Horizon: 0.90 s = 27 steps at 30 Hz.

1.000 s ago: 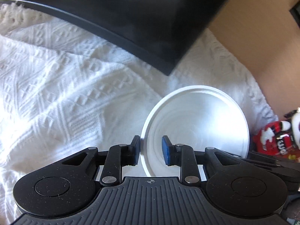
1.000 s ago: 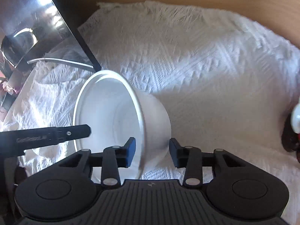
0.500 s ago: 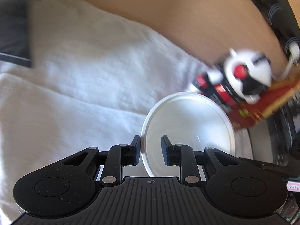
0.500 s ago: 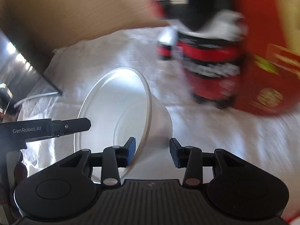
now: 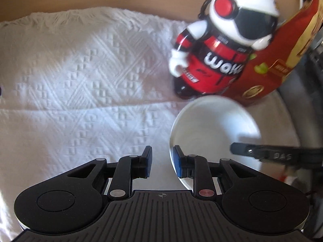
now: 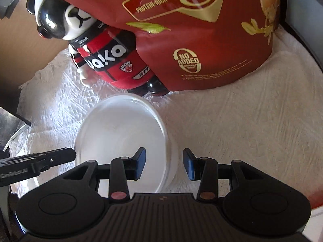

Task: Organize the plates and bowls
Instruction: 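Lift the white plastic bowl with both grippers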

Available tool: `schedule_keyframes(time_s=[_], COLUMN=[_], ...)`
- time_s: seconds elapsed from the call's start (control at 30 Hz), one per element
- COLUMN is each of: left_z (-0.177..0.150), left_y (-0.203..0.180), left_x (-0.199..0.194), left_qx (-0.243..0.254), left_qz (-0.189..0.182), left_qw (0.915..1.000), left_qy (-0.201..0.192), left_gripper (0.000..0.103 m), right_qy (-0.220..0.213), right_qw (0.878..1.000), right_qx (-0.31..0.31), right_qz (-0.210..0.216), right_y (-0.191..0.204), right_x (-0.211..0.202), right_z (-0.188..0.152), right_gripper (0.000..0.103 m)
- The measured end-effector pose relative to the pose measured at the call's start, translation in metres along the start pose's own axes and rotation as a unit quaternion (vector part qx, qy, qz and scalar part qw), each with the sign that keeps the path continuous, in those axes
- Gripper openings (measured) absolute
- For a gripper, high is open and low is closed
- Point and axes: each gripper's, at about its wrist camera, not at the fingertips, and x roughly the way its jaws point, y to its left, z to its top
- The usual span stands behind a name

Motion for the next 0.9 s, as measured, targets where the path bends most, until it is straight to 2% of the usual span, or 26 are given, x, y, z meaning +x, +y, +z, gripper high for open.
schedule_keyframes(time_s=[0.23,0.37,0.4,0.53,0.83,0.9], left_z=[0.008,0.011,0.011,0.012,0.016,0.015], left_y=[0.007,0.013,0.015,0.016,0.017,0.015], left_x=[0.003,0.000,-0.001,0.004,0.009,0.006], left_qx=[-0.028,-0.052,-0.056,-0.052,-0.061,-0.061], left_qz=[-0.004,-0.060,-0.061,-0.027,-0.026,-0.037], left_qw=[0.9996,0.9968,0.9965,0.9982,0.9977,0.9973], left_qy=[-0.007,0.005,0.007,0.012,0.014,0.019], left_gripper=[0.027,0.027,0.027,0.028,0.029,0.029], right_qy=[0.020,0.025,0.025,0.026,0.030,0.030], right_qw=[0.999,0.999,0.999,0.999,0.999,0.999], right_qx=[-0.032,-0.041,-0.041,-0.045,-0.043,-0.039], right_qz=[0.004,0.005,0.004,0.003,0.001,0.000], right_y=[0.014,0.017,0.016,0.020,0.019,0.016], right_x=[0.016,0.022,0.021,0.025,0.027,0.027], right_z=[0.004,0.009,0.008,0.010,0.012,0.011], right_gripper=[0.044,0.044,0.044,0.044,0.044,0.044])
